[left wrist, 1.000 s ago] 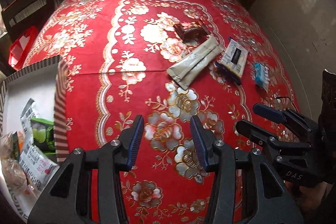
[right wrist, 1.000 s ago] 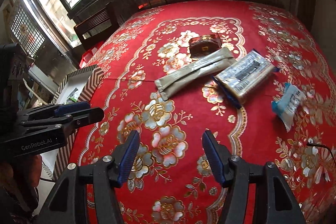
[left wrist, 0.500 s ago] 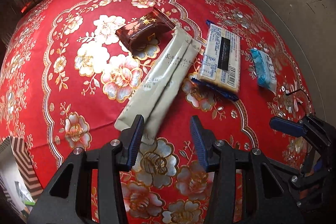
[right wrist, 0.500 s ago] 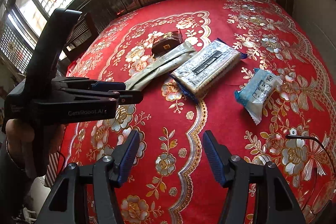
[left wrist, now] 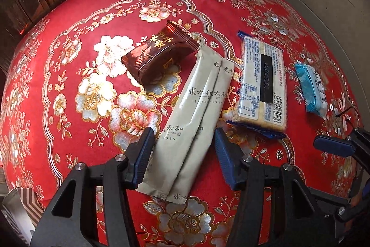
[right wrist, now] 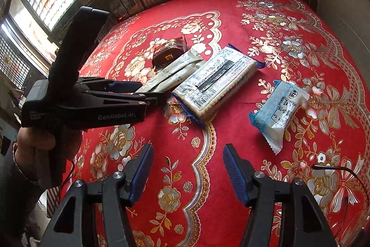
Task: Organize snacks
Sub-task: 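Grasp the beige long pack with the left gripper while the right grasps the white biscuit bar, then carry the beige pack and biscuit bar over the tray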
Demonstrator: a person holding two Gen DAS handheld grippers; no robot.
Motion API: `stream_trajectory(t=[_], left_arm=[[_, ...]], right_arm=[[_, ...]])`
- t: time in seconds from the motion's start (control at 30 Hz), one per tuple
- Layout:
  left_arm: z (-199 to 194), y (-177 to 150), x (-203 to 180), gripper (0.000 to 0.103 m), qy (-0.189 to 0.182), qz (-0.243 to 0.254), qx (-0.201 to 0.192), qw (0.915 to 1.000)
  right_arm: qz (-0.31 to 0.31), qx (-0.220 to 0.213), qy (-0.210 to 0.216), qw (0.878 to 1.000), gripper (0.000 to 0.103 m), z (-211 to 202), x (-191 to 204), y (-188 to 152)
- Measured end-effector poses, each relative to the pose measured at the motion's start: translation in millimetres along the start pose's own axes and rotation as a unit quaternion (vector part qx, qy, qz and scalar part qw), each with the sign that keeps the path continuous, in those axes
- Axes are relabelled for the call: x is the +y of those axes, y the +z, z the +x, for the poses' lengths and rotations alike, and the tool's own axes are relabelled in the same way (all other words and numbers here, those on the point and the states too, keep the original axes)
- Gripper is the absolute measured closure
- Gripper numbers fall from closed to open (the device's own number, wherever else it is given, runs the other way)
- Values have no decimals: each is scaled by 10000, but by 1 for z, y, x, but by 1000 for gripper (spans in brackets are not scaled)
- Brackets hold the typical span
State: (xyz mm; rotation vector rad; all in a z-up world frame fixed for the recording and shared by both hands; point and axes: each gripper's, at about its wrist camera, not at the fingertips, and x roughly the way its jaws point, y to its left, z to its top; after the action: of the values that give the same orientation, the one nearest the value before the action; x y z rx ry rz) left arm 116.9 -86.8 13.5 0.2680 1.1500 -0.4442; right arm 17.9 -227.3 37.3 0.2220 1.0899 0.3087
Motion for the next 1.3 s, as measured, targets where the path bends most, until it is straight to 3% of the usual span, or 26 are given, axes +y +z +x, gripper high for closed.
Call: stream_trajectory(t=[0.07,0.13,0.27,0.47,0.57,0.7,0.83,1.13,1.3], left_arm=[[-2,-3,2,67,35,-65,-58,10000],[-4,-6,7,89,212,-185,-58,9996],[-11,-15,19,89,226,-578,9,9981],[-25,-35,21,89,89,-831,20,9965],[-31,-45,27,89,86,-1050,47,9944],[-33,-54,33,89,64,-1244,58,9922],[-28,-58,36,89,41,-1320,148,9911],[-24,-51,36,85,197,-1483,133,9887],[-29,-61,35,89,299,-1466,74,9887]], right_arm=[[-30,-17,-31,10000,43,1,1,3],[2,-19,-141,9999,43,4,1,7],[234,-94,-232,9994,43,12,-1,26],[428,166,-750,9961,43,46,-1,67],[509,247,-963,9937,37,62,-5,85],[252,377,-1115,9927,36,83,5,102],[-390,351,-844,9951,42,89,28,94],[-1154,225,-1131,9866,42,83,44,57],[-998,107,-759,9921,49,69,38,45]])
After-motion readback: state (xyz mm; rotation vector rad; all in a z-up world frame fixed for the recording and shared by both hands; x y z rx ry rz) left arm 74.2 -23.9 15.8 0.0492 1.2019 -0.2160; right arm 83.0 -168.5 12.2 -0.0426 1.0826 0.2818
